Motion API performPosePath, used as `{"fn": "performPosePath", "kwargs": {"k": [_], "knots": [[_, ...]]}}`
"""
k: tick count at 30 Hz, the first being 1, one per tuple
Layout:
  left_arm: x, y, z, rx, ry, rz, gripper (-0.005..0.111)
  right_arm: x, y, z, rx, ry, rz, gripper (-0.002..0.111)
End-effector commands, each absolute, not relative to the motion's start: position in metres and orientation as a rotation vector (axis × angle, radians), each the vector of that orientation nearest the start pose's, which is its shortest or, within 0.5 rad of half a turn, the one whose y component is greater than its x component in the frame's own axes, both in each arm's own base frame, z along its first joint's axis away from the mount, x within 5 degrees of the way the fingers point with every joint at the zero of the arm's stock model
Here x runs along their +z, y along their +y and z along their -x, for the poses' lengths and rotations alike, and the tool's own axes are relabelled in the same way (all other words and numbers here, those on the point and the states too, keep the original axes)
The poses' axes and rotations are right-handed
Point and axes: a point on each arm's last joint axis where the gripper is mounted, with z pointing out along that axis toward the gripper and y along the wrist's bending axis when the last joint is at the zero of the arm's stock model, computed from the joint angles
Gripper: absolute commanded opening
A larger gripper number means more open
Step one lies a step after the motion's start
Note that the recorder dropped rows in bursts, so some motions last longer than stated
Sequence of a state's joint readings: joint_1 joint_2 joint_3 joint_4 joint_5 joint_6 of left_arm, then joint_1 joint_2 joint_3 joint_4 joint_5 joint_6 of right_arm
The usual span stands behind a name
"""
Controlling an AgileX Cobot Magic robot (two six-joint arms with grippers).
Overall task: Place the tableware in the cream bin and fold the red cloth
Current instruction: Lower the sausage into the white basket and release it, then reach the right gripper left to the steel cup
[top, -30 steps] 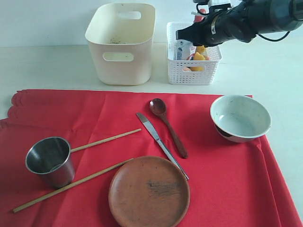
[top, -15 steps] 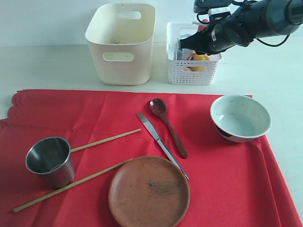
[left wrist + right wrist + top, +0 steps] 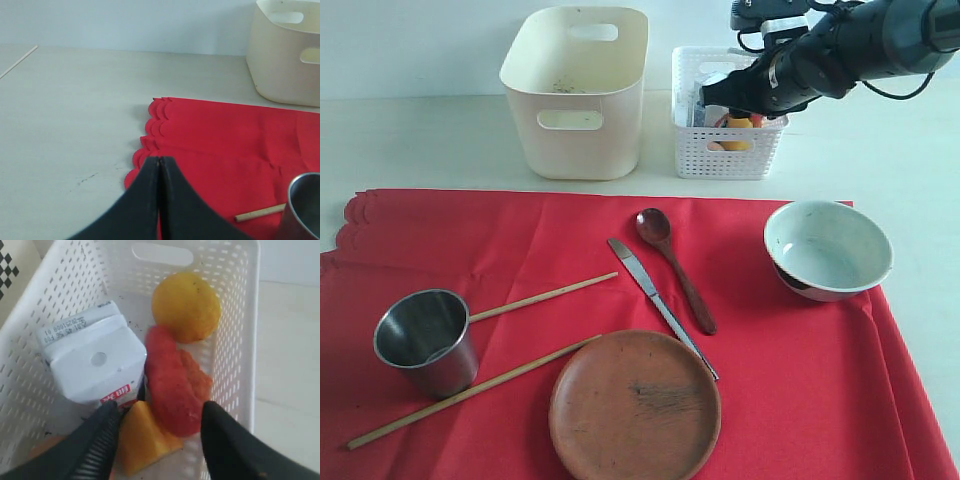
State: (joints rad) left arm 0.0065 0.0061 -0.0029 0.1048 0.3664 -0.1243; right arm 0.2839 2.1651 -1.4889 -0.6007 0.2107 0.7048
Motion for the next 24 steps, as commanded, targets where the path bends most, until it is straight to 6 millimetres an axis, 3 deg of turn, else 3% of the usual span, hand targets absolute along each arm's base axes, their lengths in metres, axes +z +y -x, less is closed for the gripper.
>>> {"fn": "performPosePath", "kwargs": {"k": [1, 5, 10, 15, 19, 24], "knots": [[0.181, 0.003, -0.053, 0.014, 1.841, 0.05, 0.0, 0.159, 0.121, -0.461, 0.049, 2.307, 0.148, 0.06], [0.181, 0.003, -0.053, 0.014, 1.841, 0.05, 0.0, 0.178, 0.118, -0.458, 0.041, 2.29, 0.124, 0.064], [0.181, 0.003, -0.053, 0.014, 1.841, 0.05, 0.0, 0.223, 0.107, -0.444, -0.039, 2.288, 0.061, 0.063], [0.181, 0.003, -0.053, 0.014, 1.841, 0.05, 0.0, 0.264, 0.101, -0.426, -0.071, 2.268, 0.044, 0.052], [0.181, 0.003, -0.053, 0.014, 1.841, 0.05, 0.0, 0.278, 0.113, -0.411, -0.049, 2.312, 0.143, 0.038], [0.181, 0.003, -0.053, 0.014, 1.841, 0.05, 0.0, 0.27, 0.158, -0.391, 0.149, 2.401, 0.367, 0.024]]}}
